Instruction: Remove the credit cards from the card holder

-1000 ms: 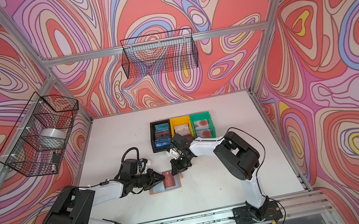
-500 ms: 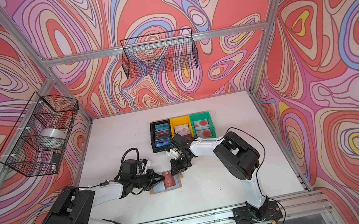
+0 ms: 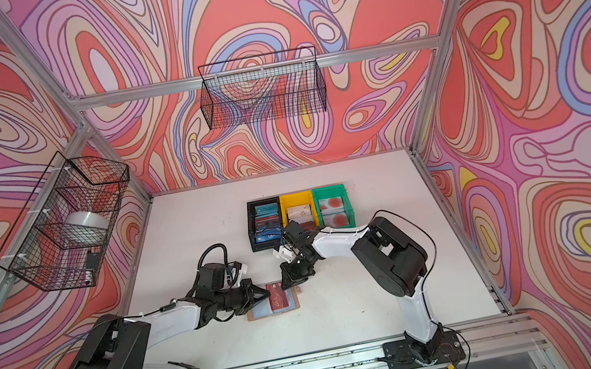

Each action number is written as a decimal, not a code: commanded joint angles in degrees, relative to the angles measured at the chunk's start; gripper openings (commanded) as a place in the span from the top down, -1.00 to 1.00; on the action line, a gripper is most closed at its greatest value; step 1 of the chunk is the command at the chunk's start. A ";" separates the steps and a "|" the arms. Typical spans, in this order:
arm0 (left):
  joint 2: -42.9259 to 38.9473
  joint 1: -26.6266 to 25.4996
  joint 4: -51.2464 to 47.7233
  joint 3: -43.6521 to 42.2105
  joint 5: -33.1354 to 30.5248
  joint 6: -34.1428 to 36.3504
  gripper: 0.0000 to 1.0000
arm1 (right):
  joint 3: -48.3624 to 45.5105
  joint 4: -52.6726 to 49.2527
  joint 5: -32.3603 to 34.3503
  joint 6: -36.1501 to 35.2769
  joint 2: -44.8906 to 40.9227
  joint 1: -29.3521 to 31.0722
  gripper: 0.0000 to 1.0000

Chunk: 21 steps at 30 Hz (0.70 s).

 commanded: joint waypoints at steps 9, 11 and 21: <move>-0.24 -0.34 -1.77 -2.36 -1.31 0.64 0.74 | -1.06 0.39 -0.26 0.24 0.91 0.05 0.64; -0.56 -0.38 -1.94 -2.63 -1.25 0.61 0.74 | -1.05 0.40 -0.46 0.39 1.07 0.00 0.64; -2.16 -0.41 -2.93 -3.23 -1.72 0.83 0.63 | -1.14 0.57 -0.55 0.45 1.39 0.05 0.64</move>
